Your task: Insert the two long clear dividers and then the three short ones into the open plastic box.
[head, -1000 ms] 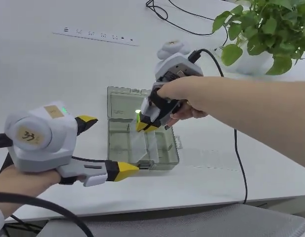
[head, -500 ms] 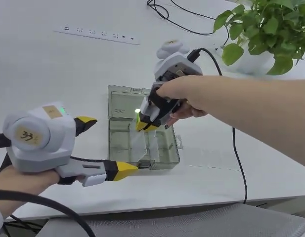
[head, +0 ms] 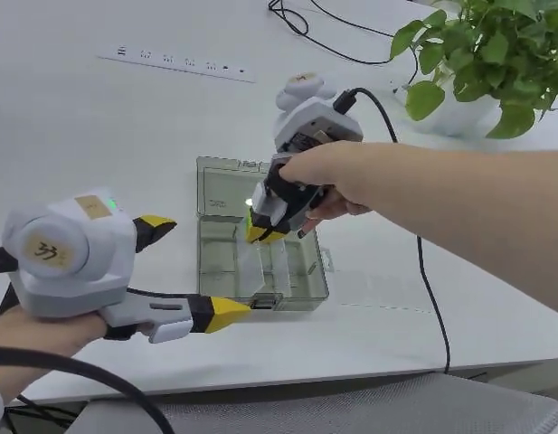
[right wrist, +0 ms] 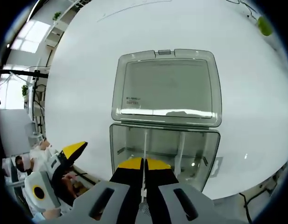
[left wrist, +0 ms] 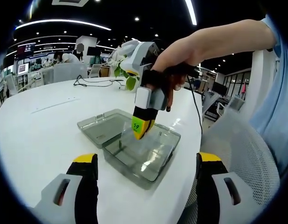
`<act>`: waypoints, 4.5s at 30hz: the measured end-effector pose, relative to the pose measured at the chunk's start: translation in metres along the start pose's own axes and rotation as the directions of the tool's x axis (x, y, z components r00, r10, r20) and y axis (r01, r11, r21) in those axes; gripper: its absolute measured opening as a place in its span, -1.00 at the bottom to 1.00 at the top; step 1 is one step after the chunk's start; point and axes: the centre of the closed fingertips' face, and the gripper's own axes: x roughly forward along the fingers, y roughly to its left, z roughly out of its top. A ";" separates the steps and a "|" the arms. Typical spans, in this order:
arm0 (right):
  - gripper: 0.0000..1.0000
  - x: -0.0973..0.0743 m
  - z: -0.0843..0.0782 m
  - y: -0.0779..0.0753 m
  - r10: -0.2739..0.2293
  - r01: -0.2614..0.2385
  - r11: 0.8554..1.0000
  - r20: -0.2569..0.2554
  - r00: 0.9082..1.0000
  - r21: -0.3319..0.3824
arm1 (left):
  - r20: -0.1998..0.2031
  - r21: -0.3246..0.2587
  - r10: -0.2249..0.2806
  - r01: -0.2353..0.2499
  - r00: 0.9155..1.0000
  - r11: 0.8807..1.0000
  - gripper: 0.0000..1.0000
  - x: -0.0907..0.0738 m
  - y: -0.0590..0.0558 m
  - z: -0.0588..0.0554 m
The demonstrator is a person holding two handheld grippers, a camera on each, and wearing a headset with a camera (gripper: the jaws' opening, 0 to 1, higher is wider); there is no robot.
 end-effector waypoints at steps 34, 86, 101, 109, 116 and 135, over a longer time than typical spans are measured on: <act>-0.93 0.023 0.003 -0.001 -0.116 0.117 0.976 0.017 0.993 -0.184 | -0.001 -0.017 0.009 -0.009 1.000 1.000 0.72 -0.003 0.002 -0.002; 0.56 -0.045 0.049 0.048 0.341 -0.217 0.904 0.317 0.885 -0.367 | -0.035 0.024 0.031 -0.030 0.999 0.999 0.71 -0.008 -0.002 0.006; 1.00 -0.047 0.042 0.036 0.364 -0.093 0.829 0.407 0.838 -0.551 | -0.051 0.024 0.039 -0.038 0.998 0.999 0.71 -0.008 -0.006 0.005; 1.00 -0.054 0.028 0.025 0.388 -0.044 0.766 0.407 0.827 -0.641 | -0.047 0.014 0.057 -0.056 0.997 0.998 0.71 -0.010 -0.005 0.008; 1.00 -0.068 0.016 0.004 0.434 0.005 0.711 0.445 0.783 -0.703 | -0.041 0.010 0.070 -0.070 0.997 0.998 0.70 -0.010 -0.005 0.011; 1.00 -0.088 -0.006 -0.076 0.469 0.100 0.648 0.499 0.728 -0.755 | -0.033 -0.002 0.096 -0.096 0.995 0.995 0.68 -0.004 -0.001 0.013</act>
